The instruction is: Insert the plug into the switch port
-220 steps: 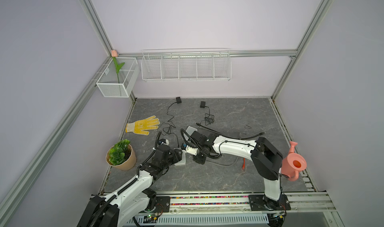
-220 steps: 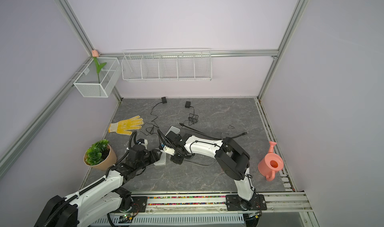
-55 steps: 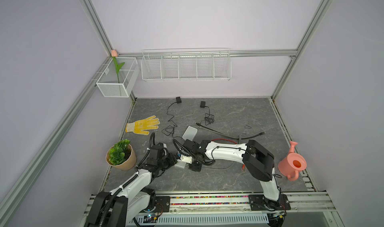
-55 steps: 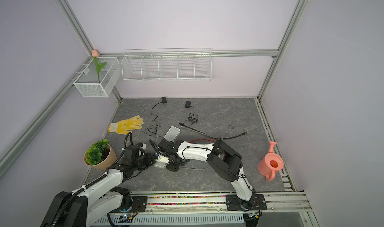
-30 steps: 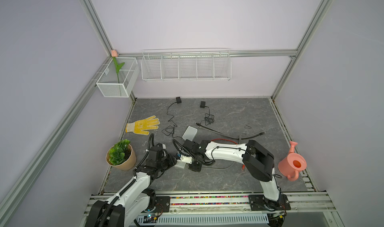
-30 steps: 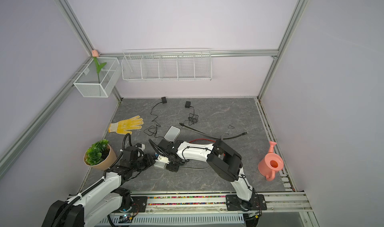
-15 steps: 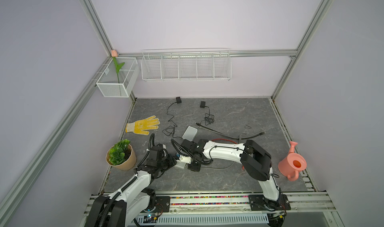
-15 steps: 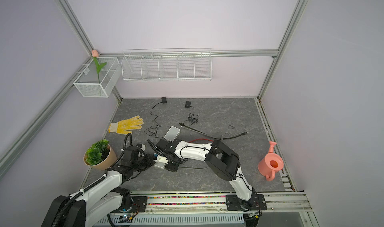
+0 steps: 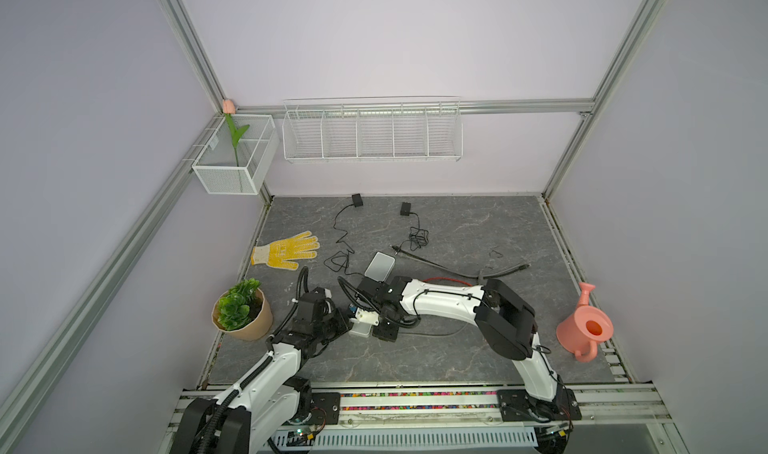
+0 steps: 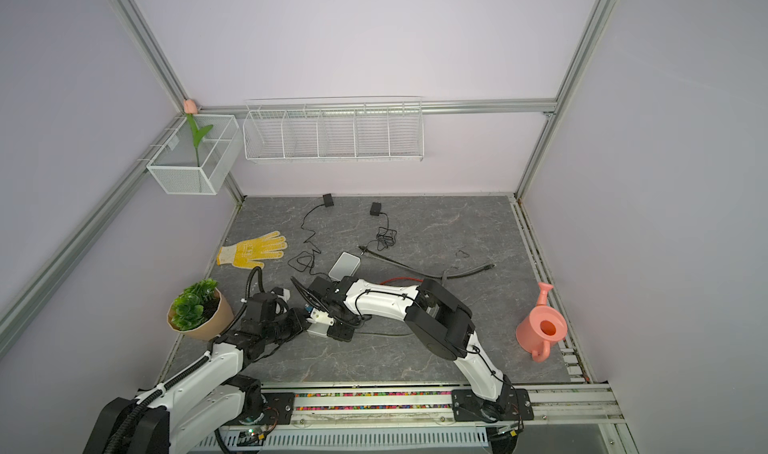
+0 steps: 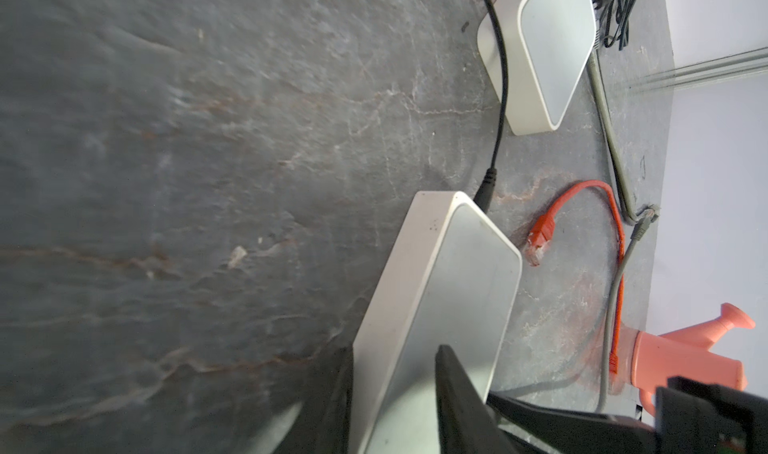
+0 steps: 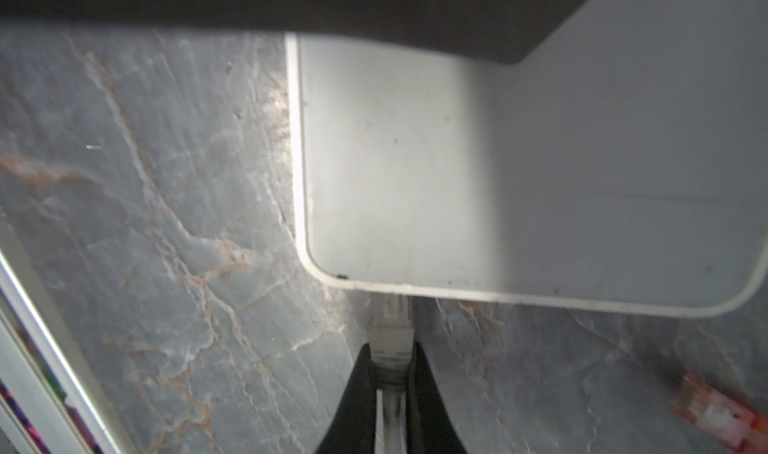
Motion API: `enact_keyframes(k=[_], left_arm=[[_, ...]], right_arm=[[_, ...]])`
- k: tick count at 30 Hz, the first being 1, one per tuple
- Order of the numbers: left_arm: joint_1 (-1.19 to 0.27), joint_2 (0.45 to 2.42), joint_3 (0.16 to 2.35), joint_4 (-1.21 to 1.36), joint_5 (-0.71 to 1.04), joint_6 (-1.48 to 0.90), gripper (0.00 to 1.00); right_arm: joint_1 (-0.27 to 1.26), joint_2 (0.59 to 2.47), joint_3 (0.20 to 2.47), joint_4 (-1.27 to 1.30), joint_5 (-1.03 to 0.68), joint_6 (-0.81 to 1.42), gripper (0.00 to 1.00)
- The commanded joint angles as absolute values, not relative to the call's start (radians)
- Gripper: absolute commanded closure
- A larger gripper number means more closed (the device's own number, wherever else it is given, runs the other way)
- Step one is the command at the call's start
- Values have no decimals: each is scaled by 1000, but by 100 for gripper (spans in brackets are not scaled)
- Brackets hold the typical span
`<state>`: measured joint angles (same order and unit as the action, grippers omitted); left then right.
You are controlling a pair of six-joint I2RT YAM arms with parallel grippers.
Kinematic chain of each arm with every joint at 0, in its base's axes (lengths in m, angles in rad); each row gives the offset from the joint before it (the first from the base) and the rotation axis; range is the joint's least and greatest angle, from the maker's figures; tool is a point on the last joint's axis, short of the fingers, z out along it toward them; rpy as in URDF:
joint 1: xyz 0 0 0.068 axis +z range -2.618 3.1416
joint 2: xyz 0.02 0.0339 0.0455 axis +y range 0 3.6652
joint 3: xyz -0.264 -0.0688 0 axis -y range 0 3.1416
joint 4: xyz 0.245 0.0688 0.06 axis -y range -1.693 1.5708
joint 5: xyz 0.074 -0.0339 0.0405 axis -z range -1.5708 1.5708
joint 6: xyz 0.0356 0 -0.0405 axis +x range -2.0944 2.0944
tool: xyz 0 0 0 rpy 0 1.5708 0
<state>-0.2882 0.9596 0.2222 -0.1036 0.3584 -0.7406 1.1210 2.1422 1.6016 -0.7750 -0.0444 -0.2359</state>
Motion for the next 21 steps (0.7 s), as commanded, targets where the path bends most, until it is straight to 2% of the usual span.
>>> enact_keyframes(k=[1, 13, 21], left_arm=[[-293, 947, 208, -107, 400, -742, 66], [-293, 940, 166, -97, 442, -748, 66], [-303, 866, 131, -100, 456, -786, 66]], right_arm=[[1127, 2168, 1632, -709, -45, -236, 93], [1129, 2117, 1566, -512, -130, -186, 93], [1130, 2109, 1559, -359, -171, -151, 93]])
